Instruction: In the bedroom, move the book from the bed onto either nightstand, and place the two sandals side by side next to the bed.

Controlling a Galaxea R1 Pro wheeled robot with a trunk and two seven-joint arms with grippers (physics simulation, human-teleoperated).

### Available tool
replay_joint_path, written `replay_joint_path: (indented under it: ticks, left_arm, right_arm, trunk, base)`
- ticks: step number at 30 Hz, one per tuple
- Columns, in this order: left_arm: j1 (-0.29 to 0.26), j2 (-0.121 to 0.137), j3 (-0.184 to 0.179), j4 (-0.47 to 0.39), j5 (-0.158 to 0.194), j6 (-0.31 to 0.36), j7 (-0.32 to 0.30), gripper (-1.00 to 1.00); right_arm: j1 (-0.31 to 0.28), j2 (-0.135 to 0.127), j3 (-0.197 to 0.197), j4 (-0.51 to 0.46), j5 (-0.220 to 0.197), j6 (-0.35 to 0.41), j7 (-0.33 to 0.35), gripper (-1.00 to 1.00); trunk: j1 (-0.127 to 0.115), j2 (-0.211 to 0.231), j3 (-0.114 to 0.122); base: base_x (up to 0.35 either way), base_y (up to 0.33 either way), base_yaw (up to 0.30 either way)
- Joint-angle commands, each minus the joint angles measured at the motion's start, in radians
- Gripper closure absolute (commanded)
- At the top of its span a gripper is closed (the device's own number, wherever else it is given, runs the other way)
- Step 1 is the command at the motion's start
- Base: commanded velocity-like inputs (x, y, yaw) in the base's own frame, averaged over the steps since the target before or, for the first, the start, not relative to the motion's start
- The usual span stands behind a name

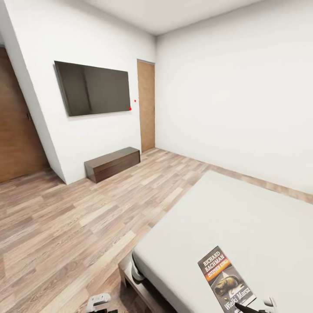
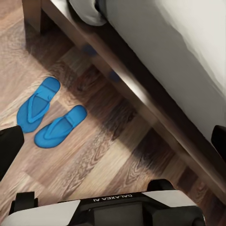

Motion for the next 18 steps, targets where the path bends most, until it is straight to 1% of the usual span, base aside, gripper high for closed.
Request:
replay_joint_path:
  ticks: [1, 18]
  left_arm:
    - [-0.001, 0.000, -0.008, 0.001, 0.008, -0.002, -0.003, -1.00]
    - [-0.001, 0.000, -0.008, 0.001, 0.007, -0.002, -0.003, -1.00]
  right_arm:
    - [-0.001, -0.001, 0.005, -0.001, -0.011, 0.006, 0.002, 1.00]
    - [0.000, -0.001, 0.005, -0.001, -0.011, 0.006, 0.002, 1.00]
  trunk:
    - [0.000, -0.002, -0.002]
    - [0.000, -0.002, -0.002]
  base:
    - [0.000, 0.000, 0.292]
    - [0.000, 0.000, 0.292]
